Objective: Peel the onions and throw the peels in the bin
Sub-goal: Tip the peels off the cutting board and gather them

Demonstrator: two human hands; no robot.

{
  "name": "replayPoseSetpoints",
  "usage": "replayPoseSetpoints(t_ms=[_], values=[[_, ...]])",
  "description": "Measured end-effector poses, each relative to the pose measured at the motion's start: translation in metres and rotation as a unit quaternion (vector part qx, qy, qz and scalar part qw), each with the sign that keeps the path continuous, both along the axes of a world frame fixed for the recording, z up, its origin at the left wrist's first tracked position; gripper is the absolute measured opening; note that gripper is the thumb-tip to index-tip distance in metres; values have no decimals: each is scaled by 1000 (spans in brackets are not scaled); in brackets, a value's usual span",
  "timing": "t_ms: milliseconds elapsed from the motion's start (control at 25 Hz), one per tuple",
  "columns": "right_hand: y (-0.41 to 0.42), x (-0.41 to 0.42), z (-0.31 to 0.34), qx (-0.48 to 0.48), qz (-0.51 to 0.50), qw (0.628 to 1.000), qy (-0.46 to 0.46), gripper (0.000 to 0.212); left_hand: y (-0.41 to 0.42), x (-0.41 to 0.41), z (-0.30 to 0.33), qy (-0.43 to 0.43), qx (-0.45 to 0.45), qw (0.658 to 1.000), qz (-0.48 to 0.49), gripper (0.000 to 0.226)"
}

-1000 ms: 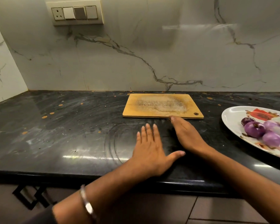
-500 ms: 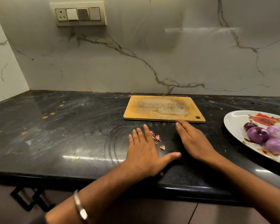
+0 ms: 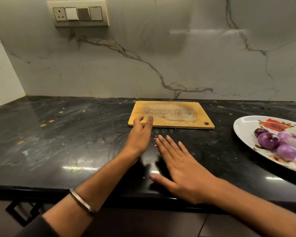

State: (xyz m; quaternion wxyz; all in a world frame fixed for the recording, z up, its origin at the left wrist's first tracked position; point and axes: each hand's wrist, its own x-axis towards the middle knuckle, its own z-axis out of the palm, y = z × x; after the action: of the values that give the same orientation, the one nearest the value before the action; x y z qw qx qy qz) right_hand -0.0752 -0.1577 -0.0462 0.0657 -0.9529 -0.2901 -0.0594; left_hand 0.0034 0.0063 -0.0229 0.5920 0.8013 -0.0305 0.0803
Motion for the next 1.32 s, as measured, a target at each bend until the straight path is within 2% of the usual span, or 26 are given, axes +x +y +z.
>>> replayPoseSetpoints(t_ms=[200,280,320,400,480,560,640,760,880,960,1080,1200,1320], values=[[27,61,11,-11,-51,999,-7,85,6,-12,-2,-58,-15,997,53,49],[32,78,11,40,-47,998,-27,77,11,-14,-3,-57,-17,996,66,44],[31,84,11,95,-48,994,-24,70,14,-15,-5,-54,-21,996,72,41],[26,93,12,191,-86,977,35,55,21,-17,-8,-44,-40,995,82,40],[29,92,12,153,-106,979,86,54,24,-18,-8,-36,-67,993,89,45],[42,80,12,103,-62,989,85,56,23,-19,-6,-38,-85,991,99,54],[55,59,11,118,37,989,77,48,22,-21,-5,-48,-89,989,109,63],[44,35,15,97,159,980,74,43,23,-25,-5,-62,-121,985,106,58],[5,34,28,57,181,979,74,41,25,-27,-2,-60,-177,976,109,45],[-18,35,34,71,179,978,80,38,23,-29,-1,-28,-219,972,86,45],[-30,38,34,98,166,980,56,35,14,-32,3,41,-329,942,45,45],[-29,49,34,116,120,986,23,34,6,-33,8,113,-456,883,17,44],[-25,62,34,165,-34,986,10,35,0,-34,7,148,-523,839,22,42]])
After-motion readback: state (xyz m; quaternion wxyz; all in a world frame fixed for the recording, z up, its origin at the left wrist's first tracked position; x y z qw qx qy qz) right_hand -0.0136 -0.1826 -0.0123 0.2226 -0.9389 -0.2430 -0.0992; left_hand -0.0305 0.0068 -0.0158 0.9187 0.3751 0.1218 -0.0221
